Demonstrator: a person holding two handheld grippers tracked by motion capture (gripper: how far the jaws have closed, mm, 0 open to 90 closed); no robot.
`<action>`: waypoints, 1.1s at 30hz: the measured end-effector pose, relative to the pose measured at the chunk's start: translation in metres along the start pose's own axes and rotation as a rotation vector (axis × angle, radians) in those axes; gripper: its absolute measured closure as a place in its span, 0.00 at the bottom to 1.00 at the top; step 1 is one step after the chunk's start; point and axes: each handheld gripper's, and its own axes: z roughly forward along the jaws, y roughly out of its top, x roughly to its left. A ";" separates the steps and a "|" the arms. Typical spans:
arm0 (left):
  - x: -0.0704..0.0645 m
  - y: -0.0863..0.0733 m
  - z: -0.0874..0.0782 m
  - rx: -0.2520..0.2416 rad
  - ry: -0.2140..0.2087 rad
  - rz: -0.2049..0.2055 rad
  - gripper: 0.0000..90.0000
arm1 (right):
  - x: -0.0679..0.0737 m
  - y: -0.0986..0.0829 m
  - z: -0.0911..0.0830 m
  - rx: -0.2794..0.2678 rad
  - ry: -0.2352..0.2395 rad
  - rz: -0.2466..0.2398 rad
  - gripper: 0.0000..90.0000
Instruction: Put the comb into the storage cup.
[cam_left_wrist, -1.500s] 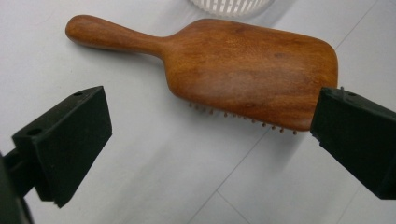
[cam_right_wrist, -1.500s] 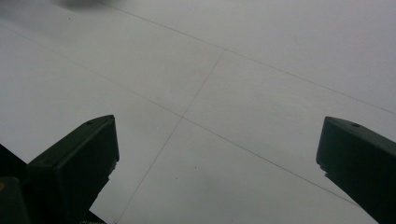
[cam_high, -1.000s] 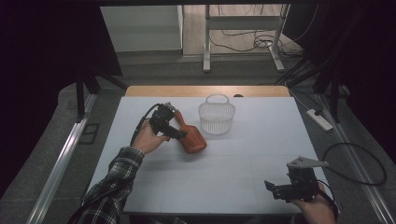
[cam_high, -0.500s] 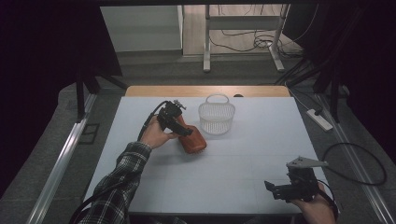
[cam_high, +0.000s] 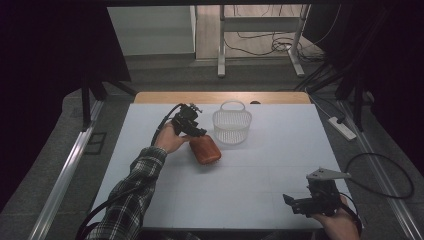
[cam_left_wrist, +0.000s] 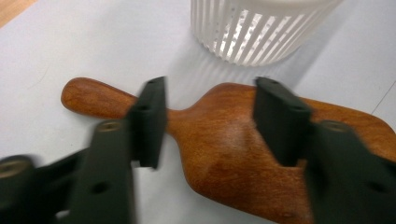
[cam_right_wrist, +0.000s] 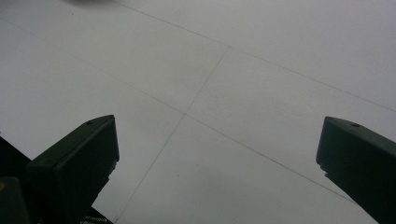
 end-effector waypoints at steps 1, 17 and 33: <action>0.001 0.001 0.001 0.004 -0.007 -0.006 0.63 | 0.000 0.000 0.000 0.001 0.000 -0.001 0.00; 0.007 0.012 0.019 0.073 -0.031 -0.025 0.99 | 0.001 0.000 0.000 0.005 0.005 -0.013 0.00; 0.014 0.018 0.043 0.132 0.002 -0.034 0.99 | 0.001 0.000 0.000 0.006 0.005 -0.015 0.00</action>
